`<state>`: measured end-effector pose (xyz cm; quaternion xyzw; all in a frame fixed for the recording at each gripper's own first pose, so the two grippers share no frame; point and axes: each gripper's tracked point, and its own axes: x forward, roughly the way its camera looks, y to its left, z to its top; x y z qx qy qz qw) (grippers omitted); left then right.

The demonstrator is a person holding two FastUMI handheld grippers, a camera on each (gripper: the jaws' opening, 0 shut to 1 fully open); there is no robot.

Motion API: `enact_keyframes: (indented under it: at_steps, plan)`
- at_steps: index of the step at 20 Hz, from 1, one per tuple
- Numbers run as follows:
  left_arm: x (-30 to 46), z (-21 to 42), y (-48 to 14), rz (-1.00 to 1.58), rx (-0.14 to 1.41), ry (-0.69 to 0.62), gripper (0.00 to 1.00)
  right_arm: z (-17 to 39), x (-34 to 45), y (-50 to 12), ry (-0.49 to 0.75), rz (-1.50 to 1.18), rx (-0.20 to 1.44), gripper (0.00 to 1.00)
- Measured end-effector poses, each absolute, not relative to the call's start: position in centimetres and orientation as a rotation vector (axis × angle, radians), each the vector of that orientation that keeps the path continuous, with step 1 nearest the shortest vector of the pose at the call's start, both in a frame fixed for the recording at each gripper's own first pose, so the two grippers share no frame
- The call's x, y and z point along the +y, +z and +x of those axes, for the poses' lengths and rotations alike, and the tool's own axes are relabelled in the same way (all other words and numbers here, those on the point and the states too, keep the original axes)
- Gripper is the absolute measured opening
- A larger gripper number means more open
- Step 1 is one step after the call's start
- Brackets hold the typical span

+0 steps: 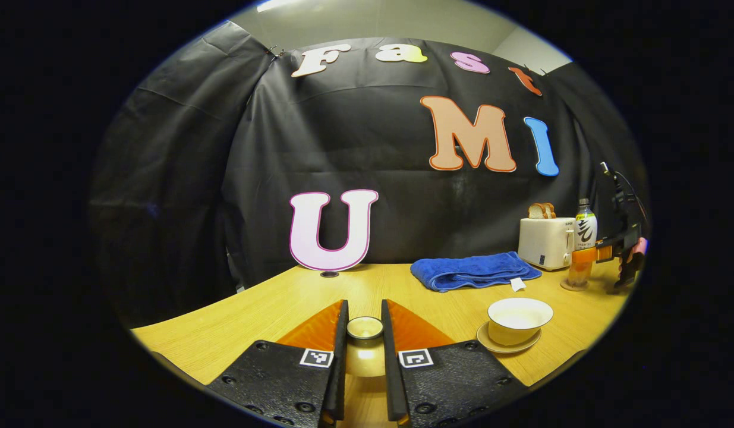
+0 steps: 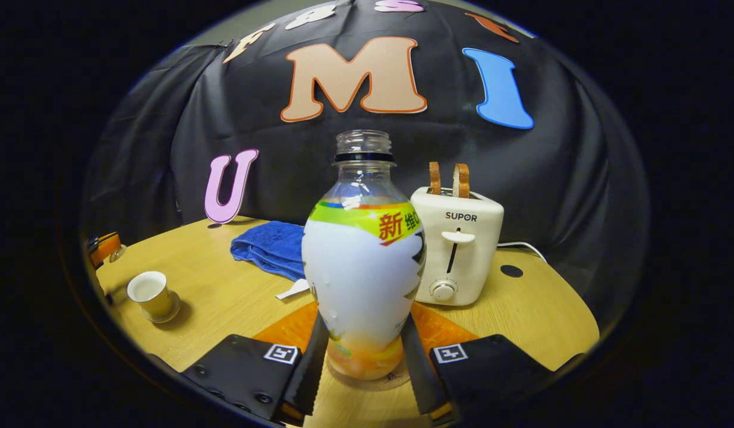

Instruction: Open the teacup lid with one hand, grasp the water bottle and pour water into the teacup with the other hand; after pouring, place the water bottle on the coaster and then close the teacup lid.

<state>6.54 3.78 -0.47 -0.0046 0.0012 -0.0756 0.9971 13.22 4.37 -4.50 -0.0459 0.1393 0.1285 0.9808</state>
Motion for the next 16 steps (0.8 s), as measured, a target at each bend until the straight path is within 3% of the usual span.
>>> enact_keyframes:
  at_steps: [13, 14, 16]
  plan:
    - [3.8, 6.6, -0.4, -0.009, 0.003, -0.151, 0.25, 12.2, 3.7, -5.2, 0.254, -0.080, 0.280, 0.77]
    - [3.8, 6.5, -0.4, -0.009, 0.003, -0.151, 0.25, 12.1, 3.7, -5.3, 0.257, -0.078, 0.283, 0.86]
    - [3.8, 6.5, -0.4, -0.009, 0.003, -0.151, 0.25, 11.7, 3.5, -5.5, 0.253, -0.086, 0.285, 0.91]
